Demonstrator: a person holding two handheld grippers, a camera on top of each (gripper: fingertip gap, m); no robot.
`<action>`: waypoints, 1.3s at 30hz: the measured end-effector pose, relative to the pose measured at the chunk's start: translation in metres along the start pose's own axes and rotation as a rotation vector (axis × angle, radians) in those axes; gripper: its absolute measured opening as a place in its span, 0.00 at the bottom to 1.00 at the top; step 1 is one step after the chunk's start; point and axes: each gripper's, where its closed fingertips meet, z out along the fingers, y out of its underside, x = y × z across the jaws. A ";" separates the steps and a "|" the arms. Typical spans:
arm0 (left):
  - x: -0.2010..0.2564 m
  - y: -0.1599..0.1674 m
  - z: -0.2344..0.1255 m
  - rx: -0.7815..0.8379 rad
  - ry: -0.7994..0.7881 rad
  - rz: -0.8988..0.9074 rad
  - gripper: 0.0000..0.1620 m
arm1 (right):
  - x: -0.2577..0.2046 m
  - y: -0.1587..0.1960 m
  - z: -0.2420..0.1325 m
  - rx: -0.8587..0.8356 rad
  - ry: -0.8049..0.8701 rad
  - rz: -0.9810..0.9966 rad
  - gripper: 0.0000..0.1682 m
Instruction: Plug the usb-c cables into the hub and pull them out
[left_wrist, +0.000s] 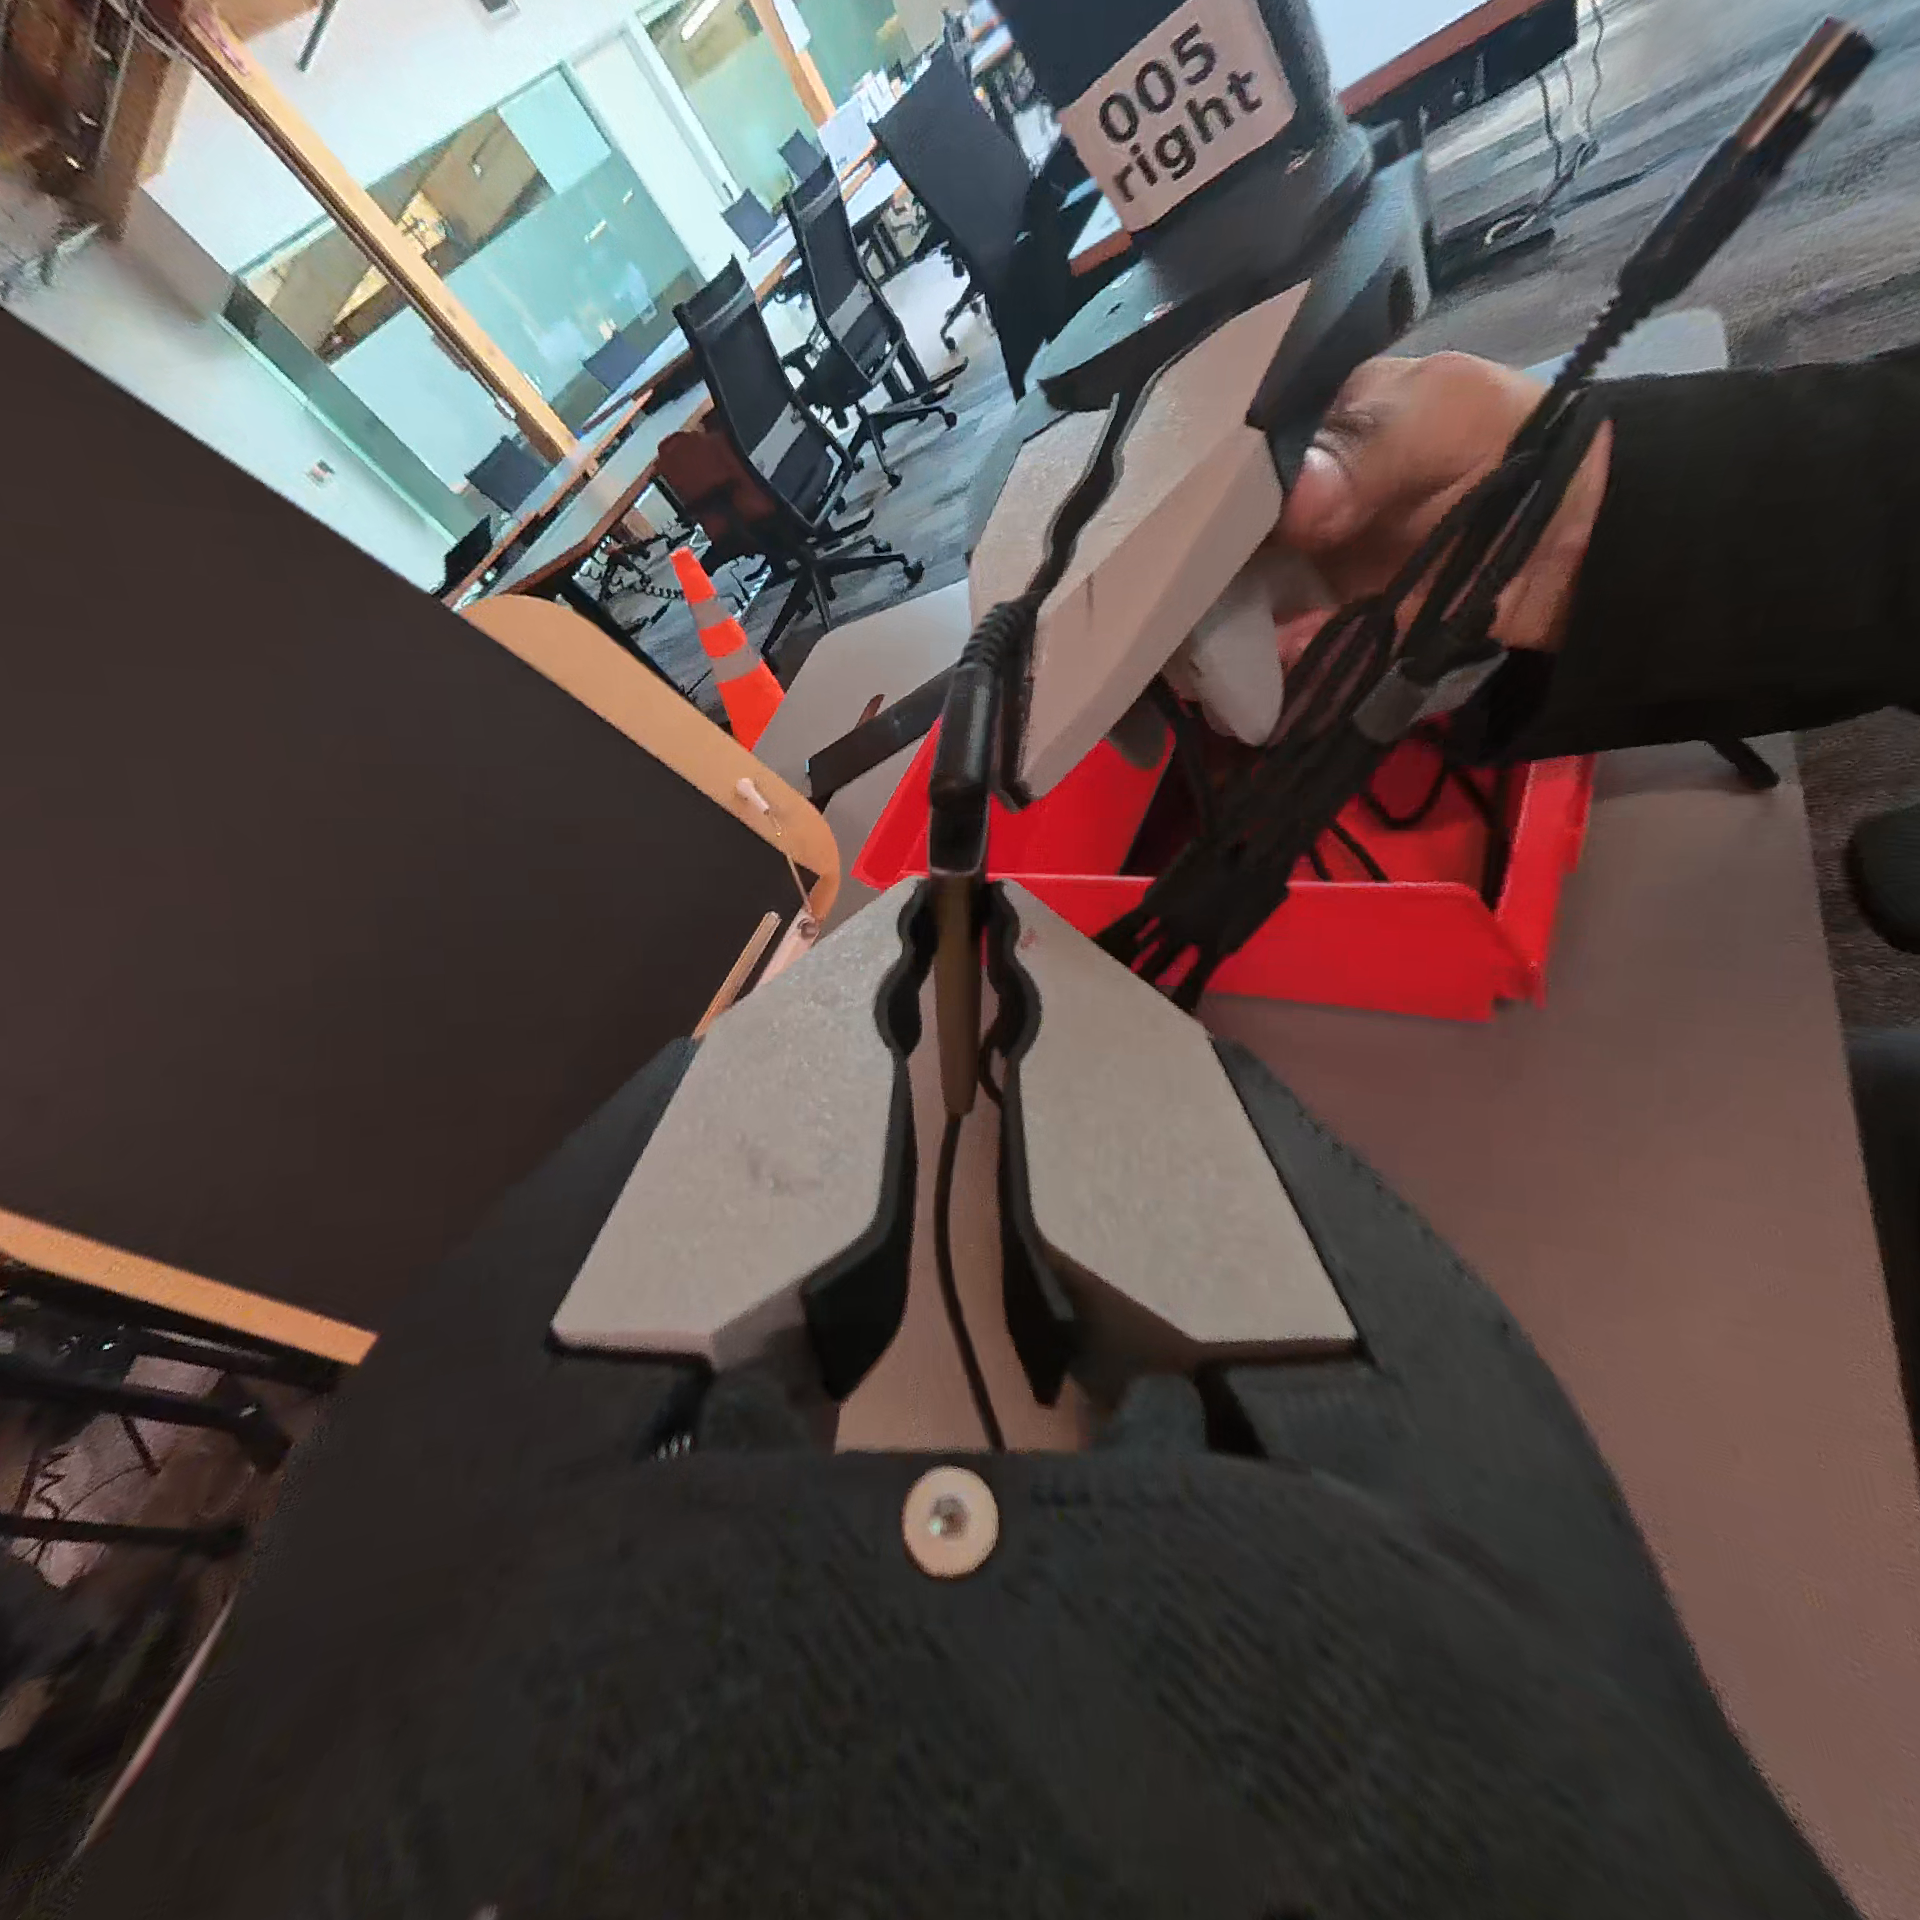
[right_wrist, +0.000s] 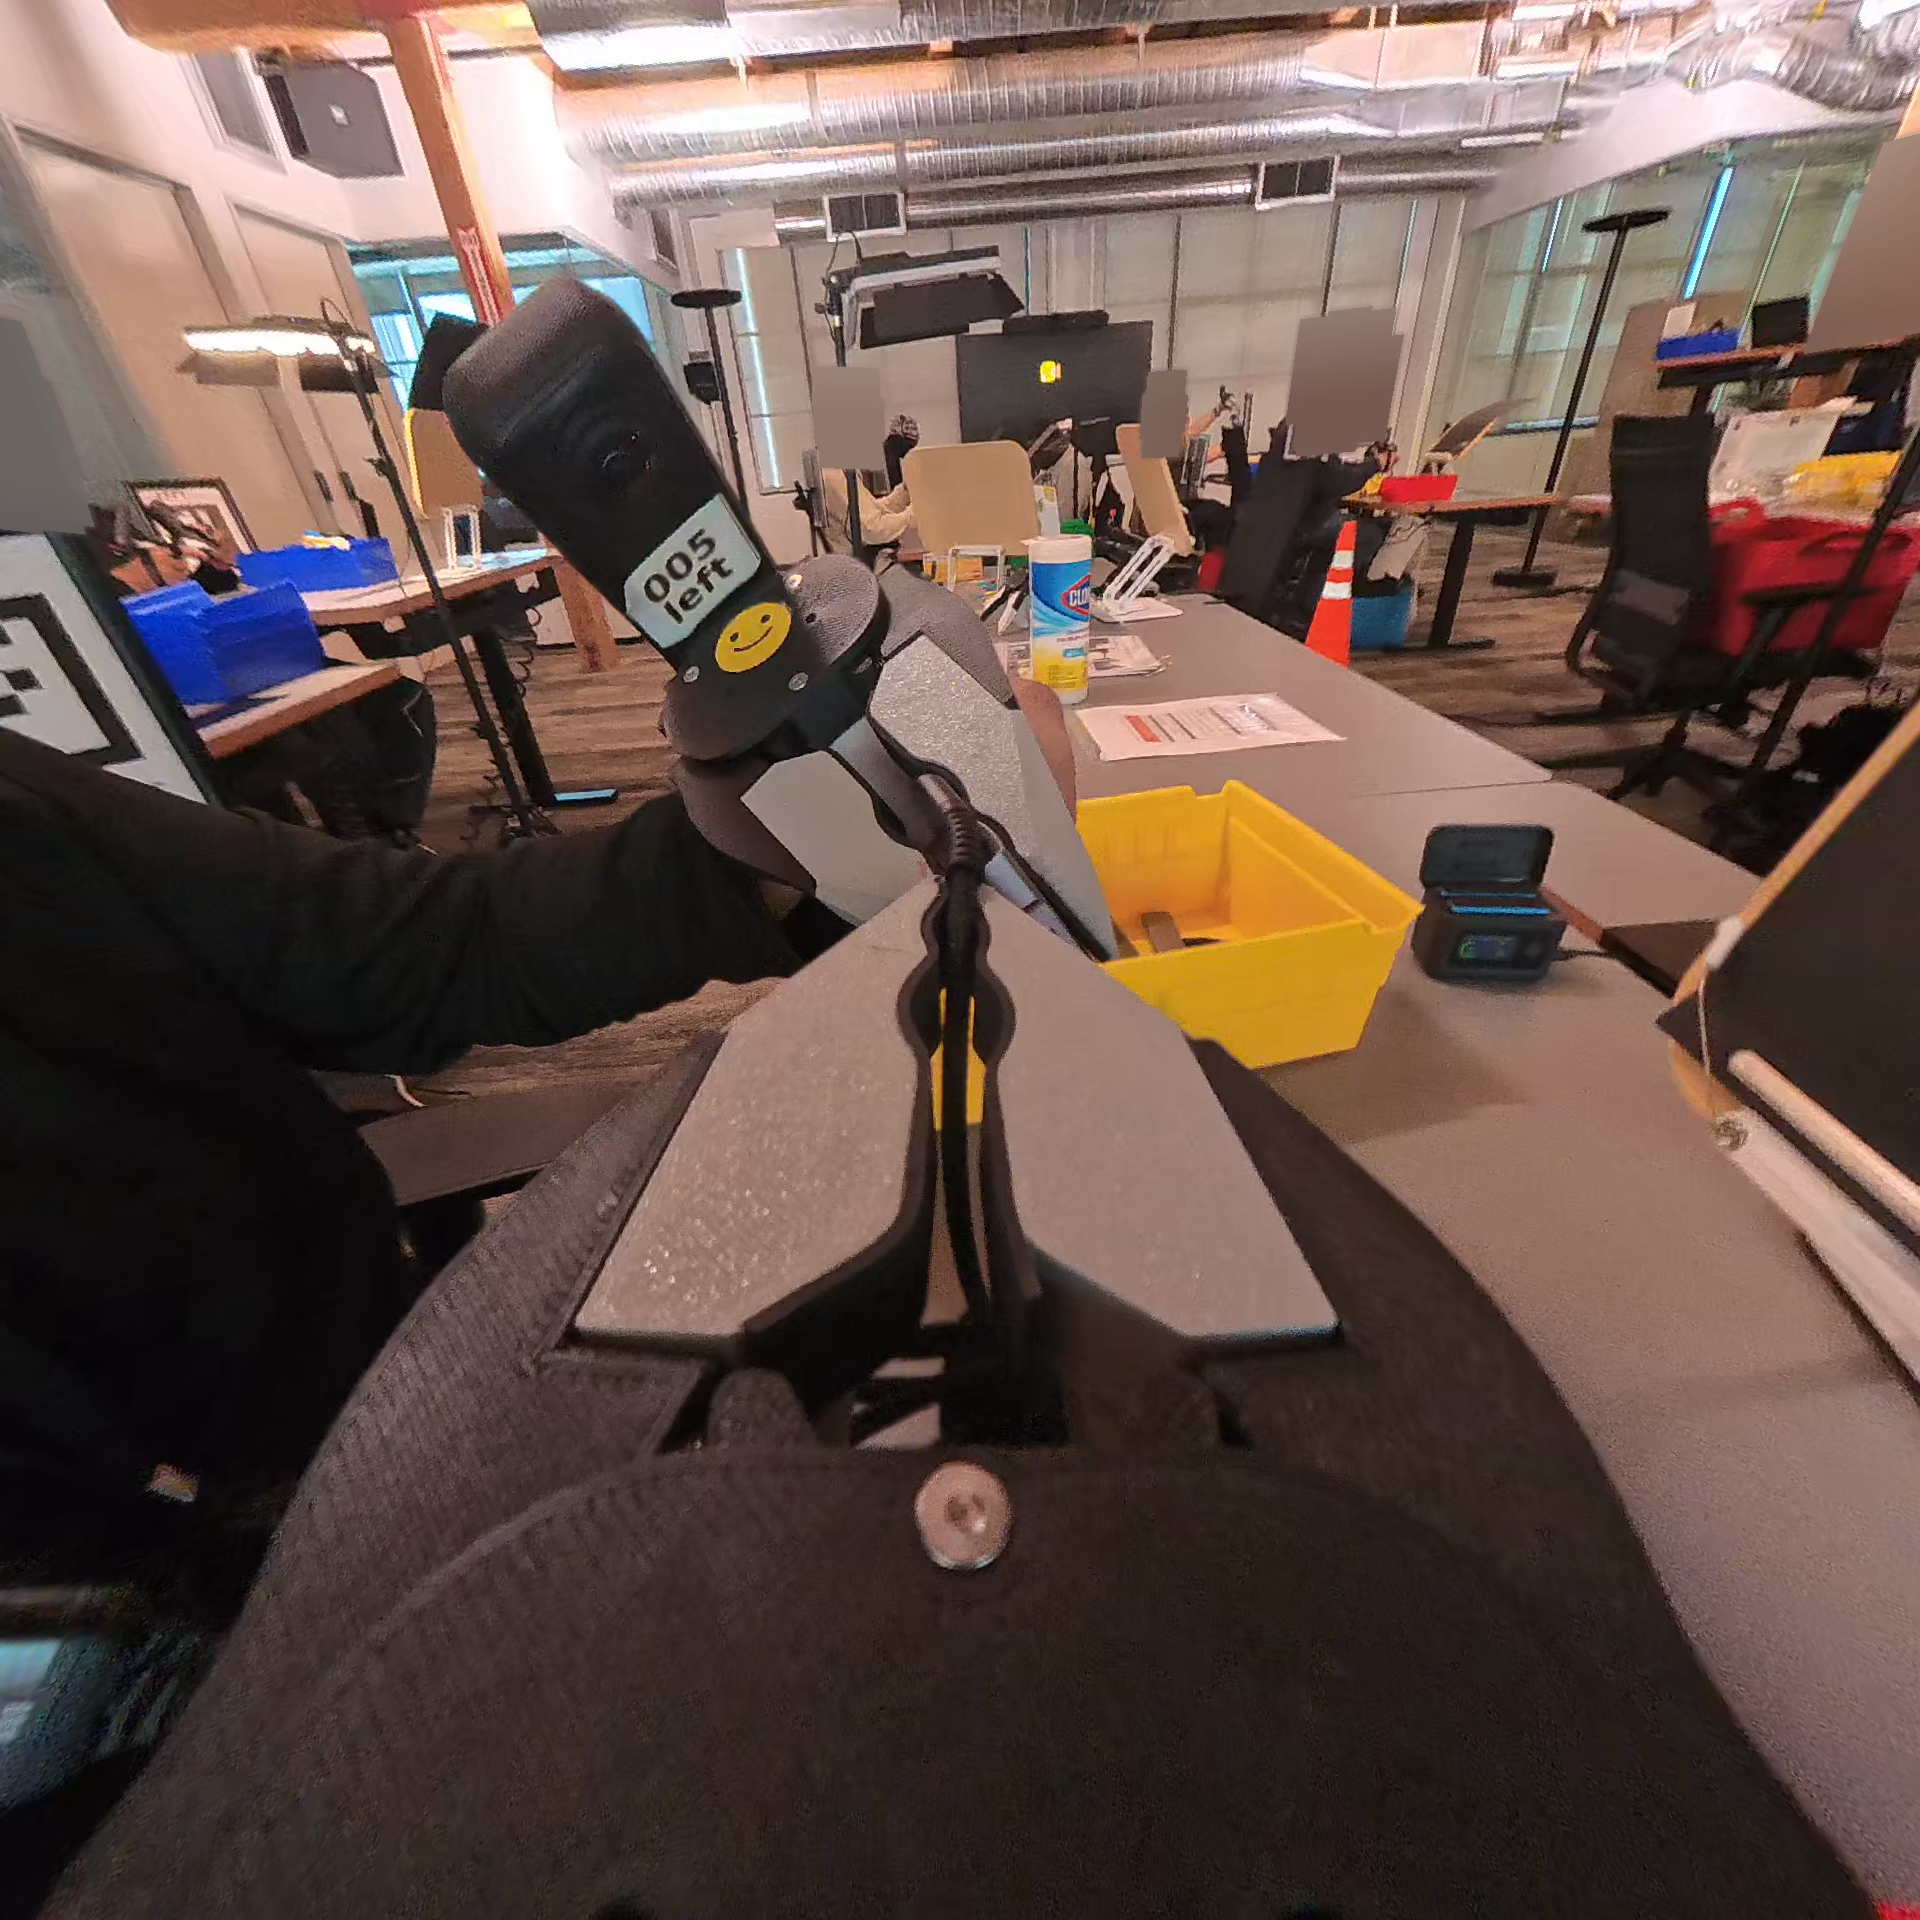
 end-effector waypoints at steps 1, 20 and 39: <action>0.002 0.000 0.001 0.006 0.004 -0.010 0.04 | 0.002 0.002 -0.004 -0.019 0.021 0.017 0.00; 0.010 0.086 -0.003 -0.229 -0.743 0.358 0.04 | -0.015 0.072 -0.022 0.001 0.649 0.256 0.18; 0.030 0.093 -0.014 -0.197 -0.851 0.628 0.04 | 0.014 0.110 0.021 0.005 0.497 0.494 0.11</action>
